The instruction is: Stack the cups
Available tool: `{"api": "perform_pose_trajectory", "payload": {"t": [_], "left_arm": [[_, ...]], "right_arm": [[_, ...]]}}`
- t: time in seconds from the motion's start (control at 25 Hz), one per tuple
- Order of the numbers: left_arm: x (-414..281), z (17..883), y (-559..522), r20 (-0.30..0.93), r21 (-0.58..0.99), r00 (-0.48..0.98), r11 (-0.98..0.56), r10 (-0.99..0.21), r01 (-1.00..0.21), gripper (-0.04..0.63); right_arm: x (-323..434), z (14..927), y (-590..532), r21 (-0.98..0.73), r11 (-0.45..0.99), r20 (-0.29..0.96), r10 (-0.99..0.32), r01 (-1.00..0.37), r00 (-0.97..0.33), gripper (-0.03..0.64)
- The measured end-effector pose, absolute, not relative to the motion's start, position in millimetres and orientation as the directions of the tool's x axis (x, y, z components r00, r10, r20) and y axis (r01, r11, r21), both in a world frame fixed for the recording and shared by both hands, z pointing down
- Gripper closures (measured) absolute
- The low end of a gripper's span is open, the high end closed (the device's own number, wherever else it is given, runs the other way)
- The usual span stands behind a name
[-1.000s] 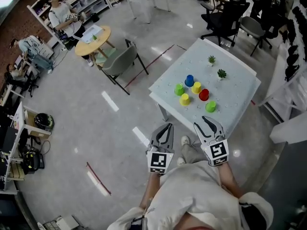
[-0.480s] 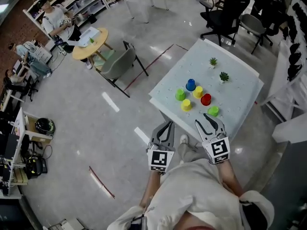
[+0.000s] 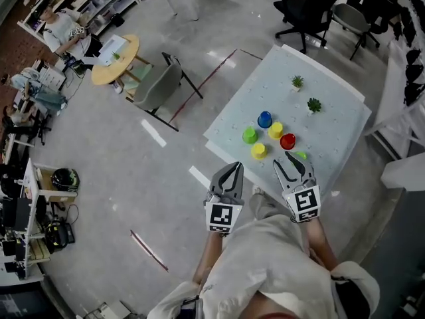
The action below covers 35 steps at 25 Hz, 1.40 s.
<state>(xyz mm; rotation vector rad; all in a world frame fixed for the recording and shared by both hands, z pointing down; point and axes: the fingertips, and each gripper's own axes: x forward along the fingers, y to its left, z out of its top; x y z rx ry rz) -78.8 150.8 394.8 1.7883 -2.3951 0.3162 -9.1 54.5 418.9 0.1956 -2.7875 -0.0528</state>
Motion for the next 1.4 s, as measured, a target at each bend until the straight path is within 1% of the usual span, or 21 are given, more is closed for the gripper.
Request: {"api": "perform_pose_trajectory", "payload": {"t": [0.16,0.36,0.76,1.08,1.4], "left_arm": [[-95.9,405.9,128.7,0.261,-0.076,-0.270,0.259,-0.927,-0.963,0.575],[-112.0,419.4,100.8,0.268,-0.069,-0.241,0.231,-0.933,-0.970,0.574],[-124.0,457.4,60.5,0.338,-0.080,-0.173,0.155,-0.925,-0.985,0.574],[-112.2,473.0,31.0,0.366,-0.064,-0.063,0.043,-0.928,-0.997,0.574],[-91.9,487.9,4.0,0.378,-0.038,0.116,-0.141,-0.919,-0.989,0.574]], "right_arm": [[-25.3,433.6,35.8,0.057,0.989,0.363,-0.150,-0.139,-0.920,0.457],[-37.1,454.4,15.0,0.037,0.987,0.388,-0.156,-0.154,-0.908,0.460],[-41.3,496.4,-23.5,-0.025,0.976,0.426,-0.185,-0.215,-0.885,0.463],[-29.1,511.0,-40.2,-0.043,0.955,0.452,-0.243,-0.292,-0.859,0.463],[-1.8,525.8,-54.2,-0.028,0.901,0.490,-0.365,-0.433,-0.792,0.463]]}}
